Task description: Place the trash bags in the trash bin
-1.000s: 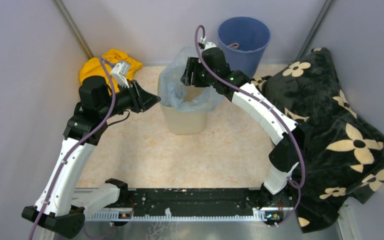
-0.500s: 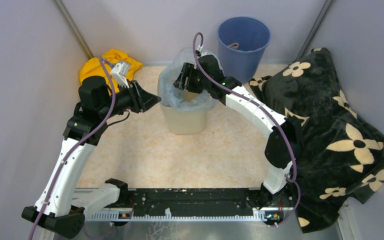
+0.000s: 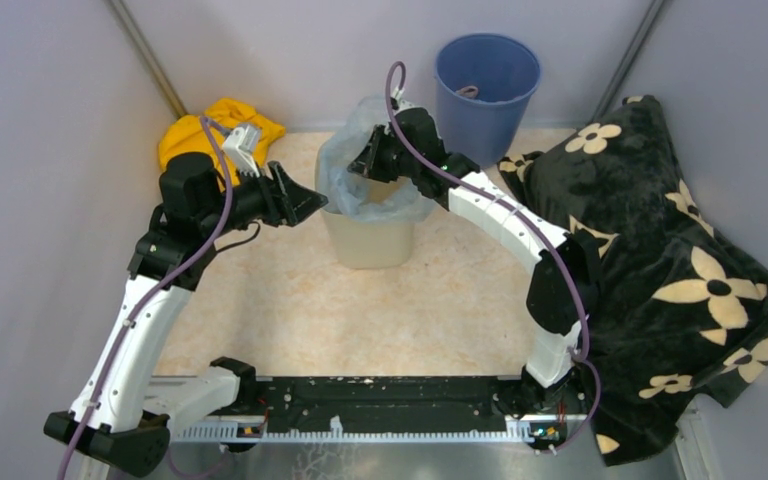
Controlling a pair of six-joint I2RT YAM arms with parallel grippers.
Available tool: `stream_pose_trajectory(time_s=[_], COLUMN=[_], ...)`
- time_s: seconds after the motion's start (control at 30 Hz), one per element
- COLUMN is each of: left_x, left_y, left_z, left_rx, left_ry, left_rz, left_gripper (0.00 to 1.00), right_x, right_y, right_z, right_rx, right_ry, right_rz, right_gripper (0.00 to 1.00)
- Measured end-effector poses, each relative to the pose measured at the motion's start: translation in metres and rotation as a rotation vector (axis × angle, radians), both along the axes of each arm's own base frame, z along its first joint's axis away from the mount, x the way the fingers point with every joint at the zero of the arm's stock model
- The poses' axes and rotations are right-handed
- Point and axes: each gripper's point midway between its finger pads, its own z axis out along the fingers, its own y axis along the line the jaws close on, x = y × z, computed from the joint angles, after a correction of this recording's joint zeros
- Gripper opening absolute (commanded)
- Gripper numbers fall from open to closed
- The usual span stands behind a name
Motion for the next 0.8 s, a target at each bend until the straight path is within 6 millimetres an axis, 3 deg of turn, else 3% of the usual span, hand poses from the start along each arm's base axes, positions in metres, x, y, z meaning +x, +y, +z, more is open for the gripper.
stream_pose_trajectory(time_s=[0.17,0.6,0.8], left_x=[0.003,0.025,0.042], left_y=[0.001,0.007,0.01], left_z=[-0.008,-0.036,-0.025], left_rx=[0.013,0.079,0.113], left_ry=[0.012,0.059,0.04], left_rz=[0.012,0.072,0.113], left_gripper=[0.65,0.64,0.65], right_x=[-0.003,-0.015,-0.028], right_y=[0.003,0.013,0.019], right_z=[0.009,0.075,0.108], right_rx=[0.01,0.059,0.07], right_ry=[-0.012,-0.132,-0.196], right_rz=[0.023,0.1,0.144], right_gripper=[0.0,0.0,0.0])
